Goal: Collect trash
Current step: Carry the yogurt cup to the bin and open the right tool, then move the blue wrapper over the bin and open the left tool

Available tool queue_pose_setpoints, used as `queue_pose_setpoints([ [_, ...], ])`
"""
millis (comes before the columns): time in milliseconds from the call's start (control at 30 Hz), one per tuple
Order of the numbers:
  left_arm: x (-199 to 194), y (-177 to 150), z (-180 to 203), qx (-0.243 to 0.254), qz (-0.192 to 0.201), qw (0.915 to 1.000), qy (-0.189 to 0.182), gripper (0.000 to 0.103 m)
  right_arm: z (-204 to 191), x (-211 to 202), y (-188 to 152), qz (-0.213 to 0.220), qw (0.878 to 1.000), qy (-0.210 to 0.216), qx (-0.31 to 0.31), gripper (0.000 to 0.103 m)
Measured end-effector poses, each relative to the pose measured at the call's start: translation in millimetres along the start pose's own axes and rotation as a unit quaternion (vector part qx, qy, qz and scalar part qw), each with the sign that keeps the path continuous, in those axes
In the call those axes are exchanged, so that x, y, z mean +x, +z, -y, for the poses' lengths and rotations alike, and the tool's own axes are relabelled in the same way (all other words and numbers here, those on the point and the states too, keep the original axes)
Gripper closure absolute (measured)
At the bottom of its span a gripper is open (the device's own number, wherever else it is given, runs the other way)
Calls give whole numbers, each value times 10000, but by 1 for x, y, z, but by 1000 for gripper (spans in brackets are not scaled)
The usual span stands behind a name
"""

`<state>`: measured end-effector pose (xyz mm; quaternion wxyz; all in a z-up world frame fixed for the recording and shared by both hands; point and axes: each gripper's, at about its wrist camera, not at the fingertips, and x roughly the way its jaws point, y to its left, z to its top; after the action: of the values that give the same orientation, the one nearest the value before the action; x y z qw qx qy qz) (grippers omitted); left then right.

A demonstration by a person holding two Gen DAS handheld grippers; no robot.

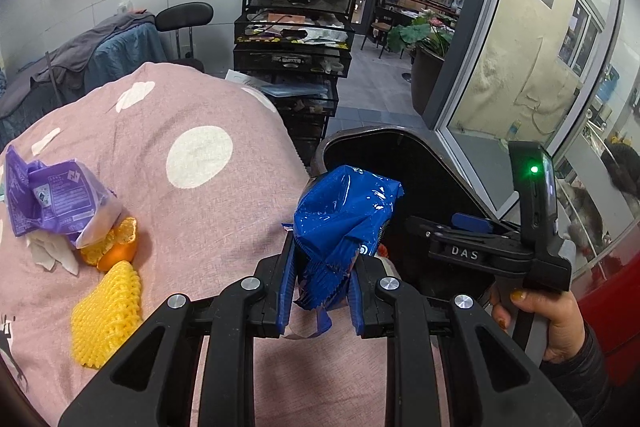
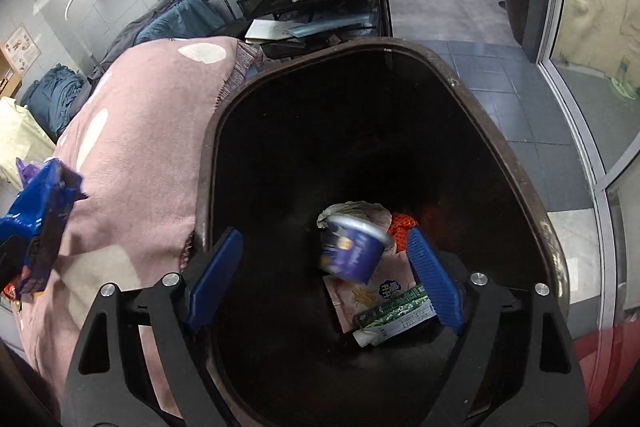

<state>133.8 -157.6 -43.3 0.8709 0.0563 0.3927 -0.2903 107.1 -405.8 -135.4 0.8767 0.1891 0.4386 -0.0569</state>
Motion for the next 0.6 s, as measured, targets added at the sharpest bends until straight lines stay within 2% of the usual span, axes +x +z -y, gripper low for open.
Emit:
queue_pose_setpoints([
  [133,2,4,7,98,-3,9999,-71,80,4,-14,-3,130,9999,36,86,16],
  [333,12,10,24,292,-93,9994,-178,80,18,-42,-2,547,9979,-23,352,16],
  [600,39,24,45,566,-364,9976,-141,80,44,-78,2,1237,9877,-497,822,16],
])
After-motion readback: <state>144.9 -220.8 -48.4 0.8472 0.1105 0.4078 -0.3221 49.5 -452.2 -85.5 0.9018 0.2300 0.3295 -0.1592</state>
